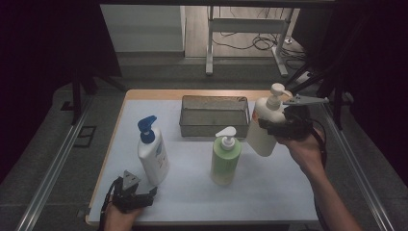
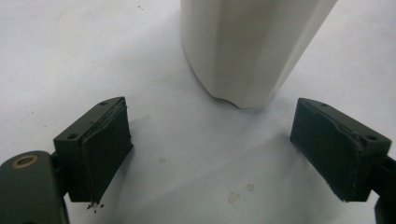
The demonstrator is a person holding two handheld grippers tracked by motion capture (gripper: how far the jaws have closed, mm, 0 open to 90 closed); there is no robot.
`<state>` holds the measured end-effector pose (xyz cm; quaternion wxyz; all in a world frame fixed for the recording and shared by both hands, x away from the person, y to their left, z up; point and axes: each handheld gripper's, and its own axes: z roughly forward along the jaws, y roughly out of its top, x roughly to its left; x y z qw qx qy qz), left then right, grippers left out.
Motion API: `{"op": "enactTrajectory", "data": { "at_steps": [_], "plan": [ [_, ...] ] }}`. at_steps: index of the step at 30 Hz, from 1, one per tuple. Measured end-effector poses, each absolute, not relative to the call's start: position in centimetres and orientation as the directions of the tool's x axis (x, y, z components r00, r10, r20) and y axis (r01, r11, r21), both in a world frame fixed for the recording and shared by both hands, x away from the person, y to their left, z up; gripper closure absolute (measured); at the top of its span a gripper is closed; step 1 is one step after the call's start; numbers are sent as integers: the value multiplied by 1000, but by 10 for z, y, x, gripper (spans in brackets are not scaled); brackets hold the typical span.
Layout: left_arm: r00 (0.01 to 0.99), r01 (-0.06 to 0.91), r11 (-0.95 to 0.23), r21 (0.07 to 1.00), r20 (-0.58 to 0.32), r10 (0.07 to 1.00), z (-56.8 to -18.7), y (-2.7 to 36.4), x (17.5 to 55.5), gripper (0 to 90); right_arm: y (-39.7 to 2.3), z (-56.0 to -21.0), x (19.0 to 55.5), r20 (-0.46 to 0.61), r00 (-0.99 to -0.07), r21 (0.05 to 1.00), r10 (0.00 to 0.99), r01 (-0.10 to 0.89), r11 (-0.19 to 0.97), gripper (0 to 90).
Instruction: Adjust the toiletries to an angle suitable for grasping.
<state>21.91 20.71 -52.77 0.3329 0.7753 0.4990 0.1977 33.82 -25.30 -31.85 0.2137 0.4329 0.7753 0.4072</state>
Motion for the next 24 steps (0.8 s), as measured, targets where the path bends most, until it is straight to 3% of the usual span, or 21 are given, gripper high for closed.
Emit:
{"op": "enactTrajectory", "data": {
  "at_steps": [24],
  "plan": [
    [424, 642, -281, 713, -25, 905, -528, 207, 219, 120, -214, -312, 384, 28, -550, 848, 835, 455, 272, 367]
  ]
}}
